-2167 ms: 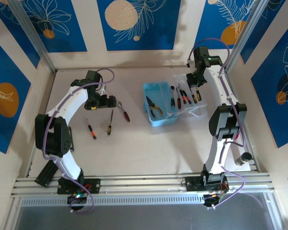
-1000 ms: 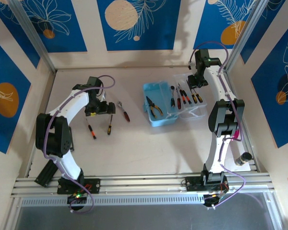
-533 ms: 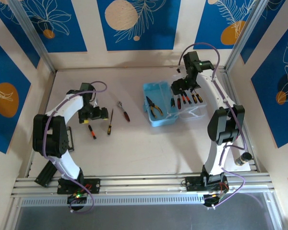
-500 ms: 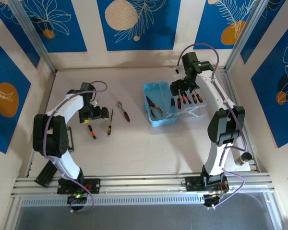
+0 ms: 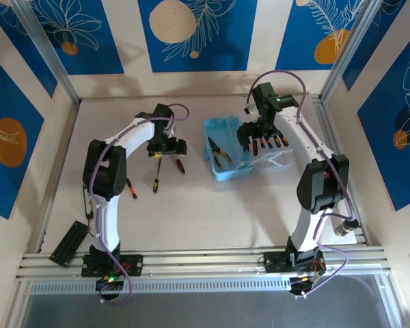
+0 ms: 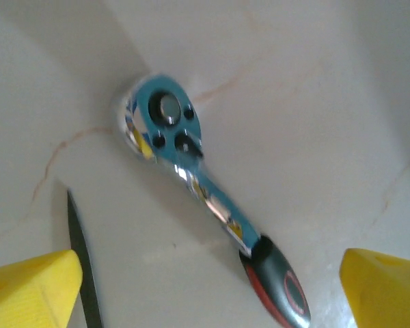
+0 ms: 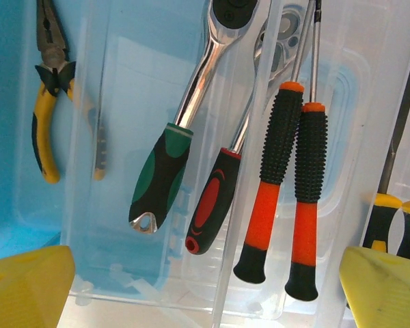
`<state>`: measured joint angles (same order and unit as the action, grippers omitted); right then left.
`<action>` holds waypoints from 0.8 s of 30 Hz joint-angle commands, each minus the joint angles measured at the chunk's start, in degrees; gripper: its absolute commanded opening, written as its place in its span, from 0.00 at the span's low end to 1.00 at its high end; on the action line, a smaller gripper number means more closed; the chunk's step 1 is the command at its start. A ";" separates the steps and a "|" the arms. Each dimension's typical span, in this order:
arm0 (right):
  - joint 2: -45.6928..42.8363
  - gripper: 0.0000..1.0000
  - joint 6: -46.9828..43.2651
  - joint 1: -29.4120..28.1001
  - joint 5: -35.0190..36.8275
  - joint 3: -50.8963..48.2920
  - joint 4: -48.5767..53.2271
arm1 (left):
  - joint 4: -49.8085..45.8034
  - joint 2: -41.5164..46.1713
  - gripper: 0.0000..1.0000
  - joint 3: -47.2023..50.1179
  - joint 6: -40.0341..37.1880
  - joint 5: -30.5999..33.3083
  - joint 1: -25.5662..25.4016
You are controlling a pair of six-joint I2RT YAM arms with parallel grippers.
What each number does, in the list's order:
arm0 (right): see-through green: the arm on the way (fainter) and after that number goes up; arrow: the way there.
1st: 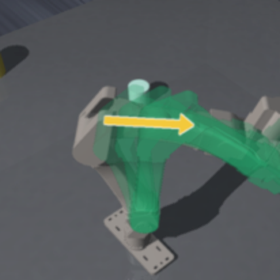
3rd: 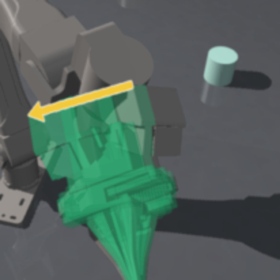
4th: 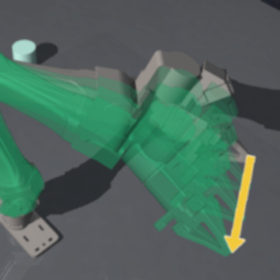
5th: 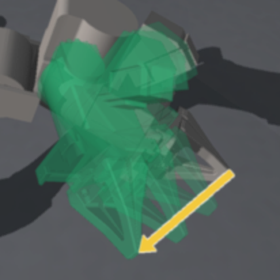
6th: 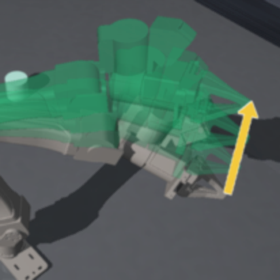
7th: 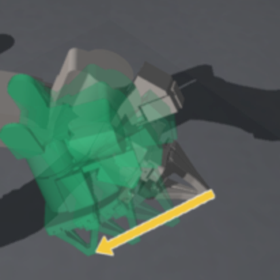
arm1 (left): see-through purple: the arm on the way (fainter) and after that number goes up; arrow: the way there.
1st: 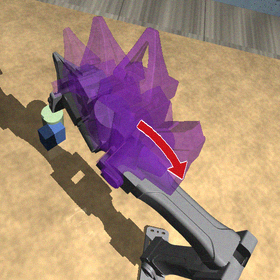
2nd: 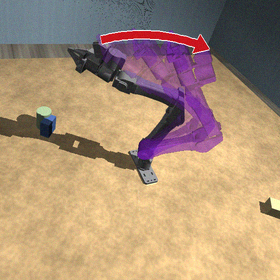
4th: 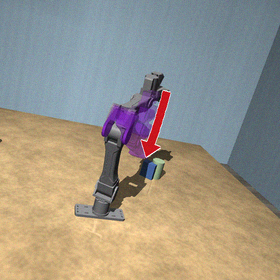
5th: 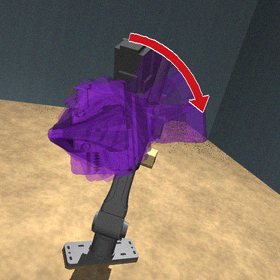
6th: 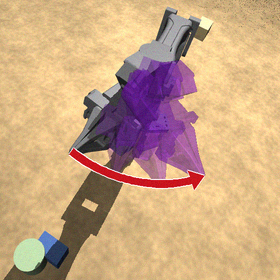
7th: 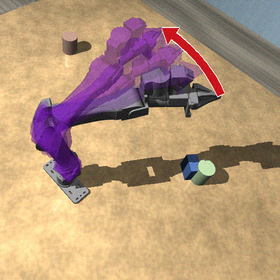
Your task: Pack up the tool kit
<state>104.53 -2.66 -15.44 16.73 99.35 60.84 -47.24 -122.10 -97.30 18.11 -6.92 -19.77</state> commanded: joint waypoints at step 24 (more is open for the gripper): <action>-2.80 0.99 1.24 -0.05 -4.12 -1.96 -0.85 | -2.15 -12.11 0.22 -10.04 1.21 2.37 -0.95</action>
<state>104.03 -2.39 -15.64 14.55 97.84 59.96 -48.18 -131.76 -107.74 19.57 -2.46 -20.01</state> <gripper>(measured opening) 0.993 0.241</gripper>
